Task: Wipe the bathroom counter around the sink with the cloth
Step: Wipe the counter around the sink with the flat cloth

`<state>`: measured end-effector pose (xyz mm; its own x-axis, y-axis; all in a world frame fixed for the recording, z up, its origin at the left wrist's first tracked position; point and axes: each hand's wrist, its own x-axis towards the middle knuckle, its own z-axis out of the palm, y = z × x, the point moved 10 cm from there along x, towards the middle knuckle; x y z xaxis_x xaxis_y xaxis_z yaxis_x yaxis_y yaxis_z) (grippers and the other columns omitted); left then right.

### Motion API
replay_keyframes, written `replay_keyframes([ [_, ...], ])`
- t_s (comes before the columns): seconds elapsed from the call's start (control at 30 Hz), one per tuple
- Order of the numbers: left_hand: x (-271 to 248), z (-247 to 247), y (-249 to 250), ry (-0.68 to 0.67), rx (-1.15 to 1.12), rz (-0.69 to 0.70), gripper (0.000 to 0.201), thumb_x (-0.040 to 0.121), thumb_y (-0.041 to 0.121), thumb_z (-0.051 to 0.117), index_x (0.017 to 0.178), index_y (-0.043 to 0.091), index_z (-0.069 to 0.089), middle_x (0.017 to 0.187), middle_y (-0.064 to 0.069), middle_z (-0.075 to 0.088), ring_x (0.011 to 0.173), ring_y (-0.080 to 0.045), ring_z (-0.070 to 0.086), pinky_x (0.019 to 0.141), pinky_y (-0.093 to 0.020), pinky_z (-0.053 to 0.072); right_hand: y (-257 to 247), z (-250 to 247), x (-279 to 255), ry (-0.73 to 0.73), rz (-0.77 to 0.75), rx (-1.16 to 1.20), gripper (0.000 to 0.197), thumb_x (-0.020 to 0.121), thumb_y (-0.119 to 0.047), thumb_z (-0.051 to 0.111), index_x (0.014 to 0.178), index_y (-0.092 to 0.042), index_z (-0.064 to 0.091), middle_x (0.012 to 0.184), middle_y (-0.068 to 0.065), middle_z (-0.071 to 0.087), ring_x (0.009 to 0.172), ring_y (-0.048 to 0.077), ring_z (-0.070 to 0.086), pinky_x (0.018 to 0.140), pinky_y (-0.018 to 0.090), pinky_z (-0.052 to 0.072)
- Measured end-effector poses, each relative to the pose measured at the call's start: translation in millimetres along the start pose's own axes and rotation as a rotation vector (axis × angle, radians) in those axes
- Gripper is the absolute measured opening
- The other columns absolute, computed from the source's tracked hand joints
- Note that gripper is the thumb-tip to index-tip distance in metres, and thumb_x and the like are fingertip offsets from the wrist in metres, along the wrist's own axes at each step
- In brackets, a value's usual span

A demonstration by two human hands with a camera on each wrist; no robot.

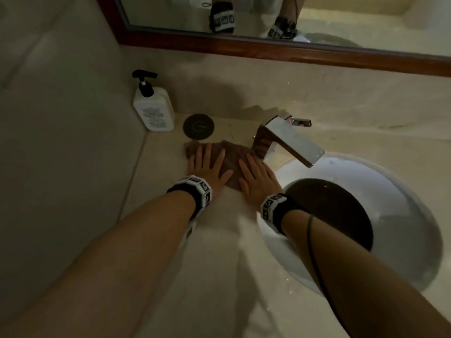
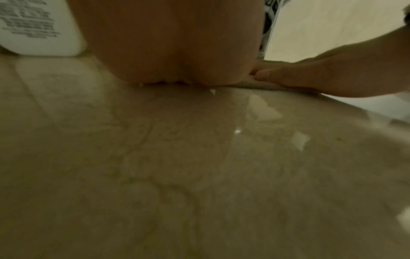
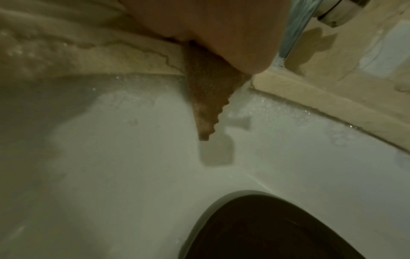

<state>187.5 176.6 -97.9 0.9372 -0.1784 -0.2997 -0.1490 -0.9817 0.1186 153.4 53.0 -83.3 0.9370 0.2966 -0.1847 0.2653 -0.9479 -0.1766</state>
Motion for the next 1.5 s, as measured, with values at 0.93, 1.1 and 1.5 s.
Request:
replay_keyframes([
  [0.93,-216,52,14,-0.032,-0.058,-0.287,0.07,0.094,0.062,0.022,0.152,0.028,-0.001,0.159,-0.013,-0.013,0.144,-0.039,-0.013,0.116,-0.051,-0.005,-71,48,-183,-0.202,-0.06,0.115,0.06,0.099,-0.039,0.031,0.15,-0.017,0.01,0.159,0.006,-0.012,0.146,0.019,-0.012,0.116,0.035,-0.006],
  [1.1,-188,54,21,-0.01,-0.067,-0.136,0.063,0.097,0.057,0.015,0.151,0.031,-0.005,0.16,0.005,-0.011,0.147,-0.023,-0.009,0.116,-0.046,-0.004,-68,48,-170,-0.146,-0.142,-0.039,0.078,0.081,-0.051,-0.013,0.151,-0.018,-0.003,0.159,0.006,-0.009,0.146,0.02,-0.007,0.117,0.034,0.0],
  [1.5,-86,25,-38,0.001,-0.023,-0.066,0.063,0.096,0.058,0.012,0.149,0.034,-0.01,0.159,0.006,-0.017,0.146,-0.021,-0.014,0.116,-0.049,-0.006,-81,22,-63,-0.066,-0.061,-0.027,0.063,0.096,-0.046,0.011,0.151,-0.015,0.007,0.159,0.007,-0.002,0.147,0.021,-0.003,0.117,0.036,0.003],
])
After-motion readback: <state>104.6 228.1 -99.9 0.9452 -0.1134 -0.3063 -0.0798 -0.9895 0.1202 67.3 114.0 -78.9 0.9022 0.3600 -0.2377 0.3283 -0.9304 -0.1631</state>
